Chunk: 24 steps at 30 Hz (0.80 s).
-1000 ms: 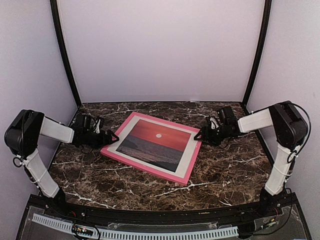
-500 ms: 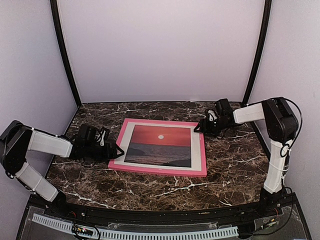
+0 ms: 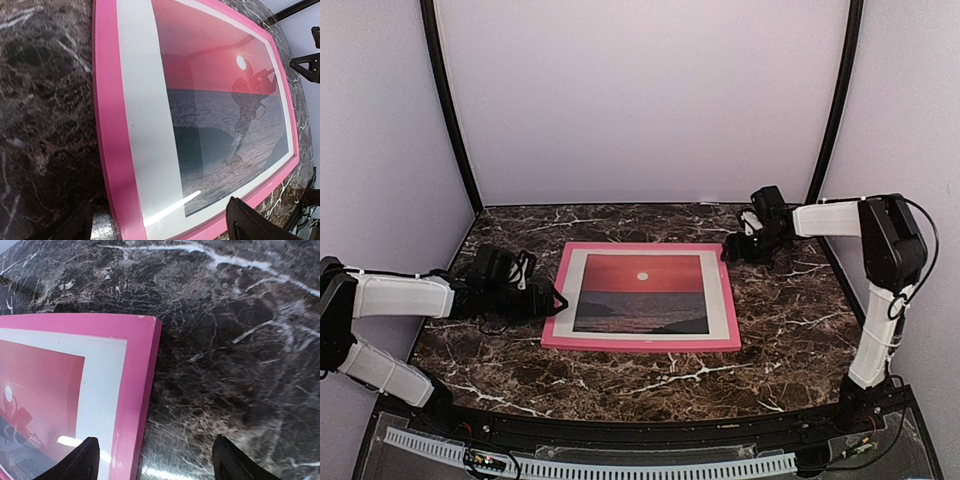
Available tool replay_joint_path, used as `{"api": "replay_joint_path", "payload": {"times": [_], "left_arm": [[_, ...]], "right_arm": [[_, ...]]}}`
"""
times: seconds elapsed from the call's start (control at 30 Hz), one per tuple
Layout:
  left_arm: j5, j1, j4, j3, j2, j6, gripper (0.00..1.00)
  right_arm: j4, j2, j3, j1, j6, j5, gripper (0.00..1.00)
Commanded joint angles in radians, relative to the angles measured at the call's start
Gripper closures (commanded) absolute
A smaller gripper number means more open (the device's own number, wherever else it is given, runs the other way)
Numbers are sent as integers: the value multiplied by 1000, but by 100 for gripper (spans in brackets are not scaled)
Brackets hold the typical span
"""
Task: Put the photo into the frame
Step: Adjust the photo frame at the center of the board, then reset both arms
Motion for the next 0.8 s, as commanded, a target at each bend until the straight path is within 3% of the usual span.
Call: {"api": "replay_joint_path", "payload": {"times": [0.0,0.1,0.43,0.77], "left_arm": [[-142,-3,-121,94,-48,78,3],[-202,-3,-179,143,-81,103,1],[-390,3,-322,272,-149,132,1],[-557,20,-400,375,-171,164,1]], "right_arm": [[-63,-157,-40,0,-73,210,17],[-82,-231,-65,1,-87,284,2],[-55,-373,-125,1,-93,294,1],[-31,-423,-138,1,-51,436,1]]}}
